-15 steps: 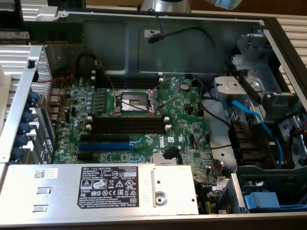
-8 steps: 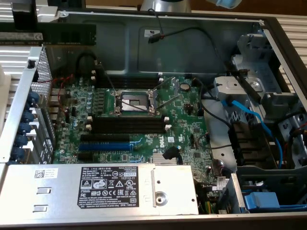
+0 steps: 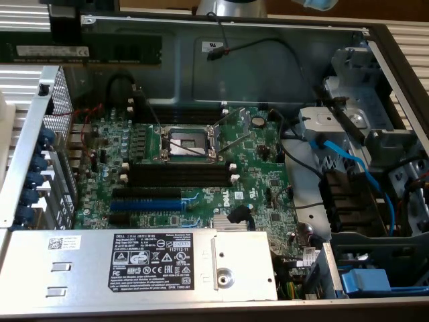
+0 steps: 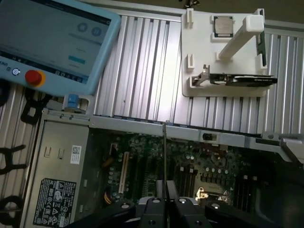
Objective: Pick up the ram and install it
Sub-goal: 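Pick up the ram and move it above insertion slot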
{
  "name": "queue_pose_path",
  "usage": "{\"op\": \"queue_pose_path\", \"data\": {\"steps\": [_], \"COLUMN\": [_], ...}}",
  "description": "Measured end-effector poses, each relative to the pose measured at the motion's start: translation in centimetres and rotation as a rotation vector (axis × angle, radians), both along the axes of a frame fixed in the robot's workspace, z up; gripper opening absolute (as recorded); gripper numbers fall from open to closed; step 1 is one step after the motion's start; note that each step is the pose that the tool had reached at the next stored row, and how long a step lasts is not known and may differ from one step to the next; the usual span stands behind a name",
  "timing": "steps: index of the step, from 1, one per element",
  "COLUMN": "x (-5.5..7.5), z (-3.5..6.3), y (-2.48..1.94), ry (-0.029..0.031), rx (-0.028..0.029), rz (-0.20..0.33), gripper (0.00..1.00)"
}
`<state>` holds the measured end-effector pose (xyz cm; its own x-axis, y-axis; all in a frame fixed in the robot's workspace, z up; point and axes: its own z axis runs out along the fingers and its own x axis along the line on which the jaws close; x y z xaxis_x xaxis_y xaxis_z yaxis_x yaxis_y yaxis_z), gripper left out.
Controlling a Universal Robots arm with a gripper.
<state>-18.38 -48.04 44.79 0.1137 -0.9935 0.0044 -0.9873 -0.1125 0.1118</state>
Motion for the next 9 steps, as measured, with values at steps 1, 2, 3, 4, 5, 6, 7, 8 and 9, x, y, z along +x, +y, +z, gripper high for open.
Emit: {"op": "queue_pose_path", "data": {"steps": [1,2,3,4,5,6,7,8,9], "x": [0.9,1.3,1.6,2.0,2.4,2.9,3.3,3.8,4.3], "z": [0.01,0.01,0.00,0.00,0.00,0.00,0.00,0.00,0.00], "y": [0.00,0.00,0.00,0.00,0.00,0.00,0.00,0.00,0.00], "ry": [0.0008,0.0015,0.0032,0.0058,0.0073,0.0078,0.0080,0.0081,0.0081], "rx": [-0.0002,-0.0001,0.0000,0.0001,0.0000,-0.0001,-0.0001,0.0000,0.0000], "rz": [0.000,0.000,0.000,0.000,0.000,0.000,0.000,0.000,0.000], "gripper": [0.13,0.13,0.13,0.13,0.13,0.13,0.13,0.13,0.13]}}
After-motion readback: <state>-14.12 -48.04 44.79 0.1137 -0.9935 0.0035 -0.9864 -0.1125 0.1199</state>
